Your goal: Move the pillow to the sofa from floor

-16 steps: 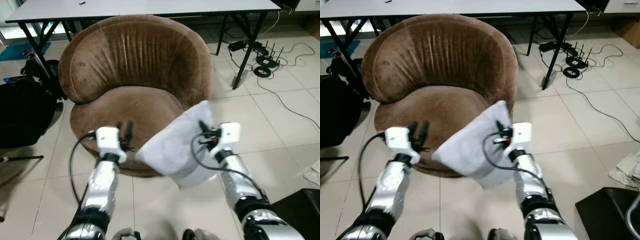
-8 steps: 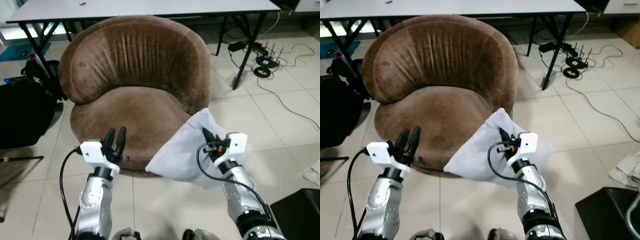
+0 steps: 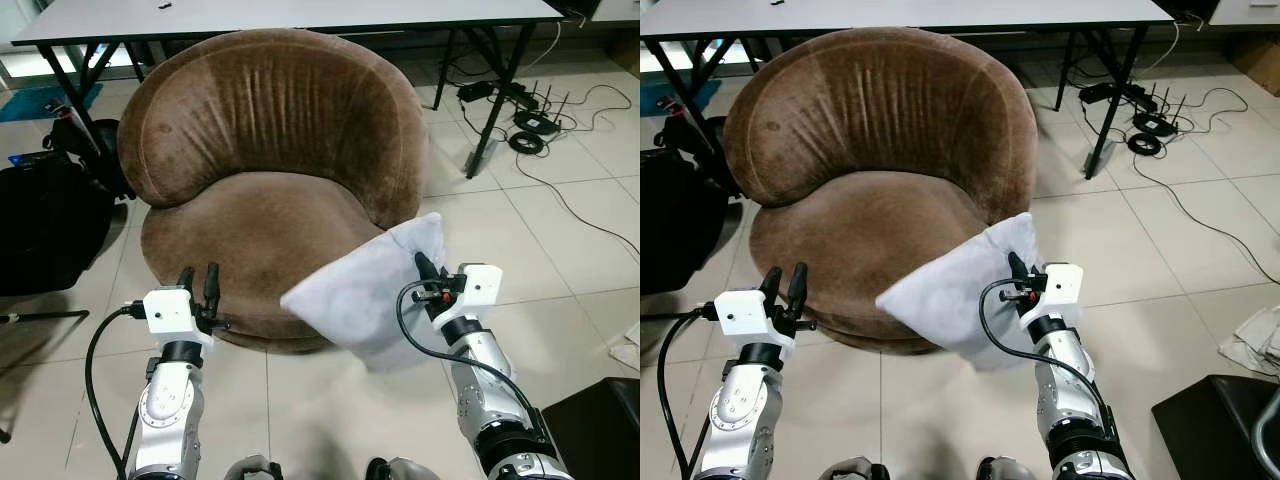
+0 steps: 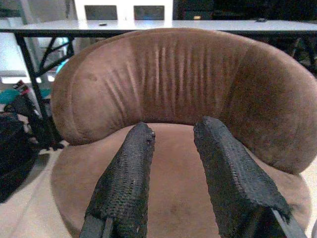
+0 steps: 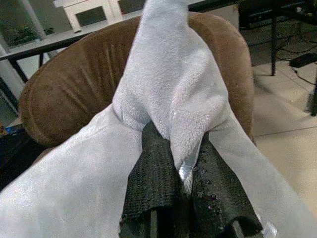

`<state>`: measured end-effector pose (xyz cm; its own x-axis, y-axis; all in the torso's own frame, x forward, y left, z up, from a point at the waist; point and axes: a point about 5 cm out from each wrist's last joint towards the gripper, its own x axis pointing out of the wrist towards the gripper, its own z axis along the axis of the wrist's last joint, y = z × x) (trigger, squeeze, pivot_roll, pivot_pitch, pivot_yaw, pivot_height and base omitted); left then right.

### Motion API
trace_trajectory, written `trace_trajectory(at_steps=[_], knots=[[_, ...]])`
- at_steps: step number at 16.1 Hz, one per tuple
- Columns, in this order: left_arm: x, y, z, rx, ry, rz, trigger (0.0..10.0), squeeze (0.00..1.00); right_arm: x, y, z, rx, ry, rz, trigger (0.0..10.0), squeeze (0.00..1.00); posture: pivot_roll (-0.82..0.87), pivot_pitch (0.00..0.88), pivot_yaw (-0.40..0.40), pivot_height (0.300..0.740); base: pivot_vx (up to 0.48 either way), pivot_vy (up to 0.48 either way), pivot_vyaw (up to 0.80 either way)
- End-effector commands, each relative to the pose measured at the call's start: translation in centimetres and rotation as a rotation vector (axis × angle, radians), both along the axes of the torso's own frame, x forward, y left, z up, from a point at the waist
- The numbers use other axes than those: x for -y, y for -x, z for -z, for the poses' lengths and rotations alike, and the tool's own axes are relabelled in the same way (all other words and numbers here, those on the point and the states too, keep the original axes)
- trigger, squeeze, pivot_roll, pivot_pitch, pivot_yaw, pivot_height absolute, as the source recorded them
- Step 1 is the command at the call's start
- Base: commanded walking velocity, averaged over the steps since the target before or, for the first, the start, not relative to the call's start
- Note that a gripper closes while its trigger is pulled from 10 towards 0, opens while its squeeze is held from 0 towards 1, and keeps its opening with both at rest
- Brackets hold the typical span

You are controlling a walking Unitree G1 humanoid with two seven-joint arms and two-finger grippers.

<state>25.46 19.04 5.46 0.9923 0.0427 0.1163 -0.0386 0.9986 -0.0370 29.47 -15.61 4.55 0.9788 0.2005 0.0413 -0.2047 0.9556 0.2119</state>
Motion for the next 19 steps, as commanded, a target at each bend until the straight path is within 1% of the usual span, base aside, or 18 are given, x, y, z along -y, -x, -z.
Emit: trace_trajectory(at_steps=[1, 2, 3, 4, 5, 6, 8, 9, 12, 13, 15, 19], knots=[[0.5, 0.1, -0.7, 0.047, 0.019, 0.037, 10.0, 0.0, 0.0, -0.2, -0.7, 0.034, 0.014, -0.016, 10.0, 0.0, 0.02, 0.126, 0.025, 0.74, 0.0, 0.0, 0.0], [0.9, 0.3, -0.7, 0.04, 0.024, 0.074, 10.0, 0.0, 0.0, -0.2, -0.5, 0.017, 0.024, -0.015, 10.0, 0.0, 0.02, 0.124, 0.025, 0.74, 0.0, 0.0, 0.0], [1.2, 0.5, -0.6, 0.019, 0.009, 0.091, 10.0, 0.0, -0.2, -0.2, -0.6, 0.023, 0.046, -0.033, 10.0, 0.0, 0.02, 0.117, 0.026, 0.74, 0.0, 0.0, 0.0], [1.2, 0.6, -0.6, 0.019, 0.003, 0.094, 10.0, 0.0, -0.3, -0.2, -0.7, 0.027, 0.059, -0.041, 10.0, 0.0, 0.02, 0.117, 0.026, 0.74, 0.0, 0.0, 0.0], [1.3, 0.8, -0.7, 0.014, -0.038, 0.108, 10.0, 0.0, -0.4, -0.3, -0.8, 0.035, 0.082, -0.054, 10.0, 0.0, 0.02, 0.11, 0.03, 0.74, 0.0, 0.0, 0.8], [1.4, 1.0, -0.9, 0.017, -0.065, 0.125, 10.0, 0.0, -0.5, -0.3, -0.8, 0.035, 0.083, -0.058, 10.0, 0.0, 0.03, 0.107, 0.031, 0.74, 0.0, 0.0, 0.8], [1.4, 1.2, -1.2, 0.022, -0.064, 0.139, 10.0, 0.0, -0.6, -0.3, -0.7, 0.026, 0.072, -0.057, 10.0, 0.0, 0.03, 0.107, 0.031, 0.74, 0.0, 0.0, 0.8], [1.5, 1.3, -1.4, 0.008, -0.068, 0.15, 10.0, 0.0, -0.7, -0.3, -0.6, 0.018, 0.066, -0.062, 10.0, 0.0, 0.03, 0.102, 0.028, 0.74, 0.0, 0.0, 0.8], [1.5, 1.0, -1.7, 0.036, -0.068, 0.136, 10.0, 0.0, -0.9, -0.3, -0.5, 0.011, 0.065, -0.077, 10.0, 0.0, 0.03, 0.099, 0.026, 0.74, 0.0, 0.0, 0.8], [1.4, 0.8, -2.0, 0.044, -0.062, 0.124, 10.0, 0.0, -1.1, -0.2, -0.4, 0.009, 0.062, -0.088, 10.0, 0.0, 0.03, 0.097, 0.027, 0.74, 0.289, 0.0, 0.8], [1.3, 0.7, -2.2, 0.045, -0.062, 0.115, 10.0, 0.0, -1.4, -0.1, -0.3, -0.004, 0.021, -0.097, 10.0, 0.0, 0.03, 0.097, 0.027, 0.74, 0.371, 0.0, 0.0], [0.9, 1.1, -2.2, 0.04, -0.069, 0.106, 10.0, 0.0, -1.5, -0.2, -0.2, -0.005, 0.051, -0.1, 10.0, 0.0, 0.04, 0.099, 0.018, 0.74, 0.442, 0.0, 0.0]])
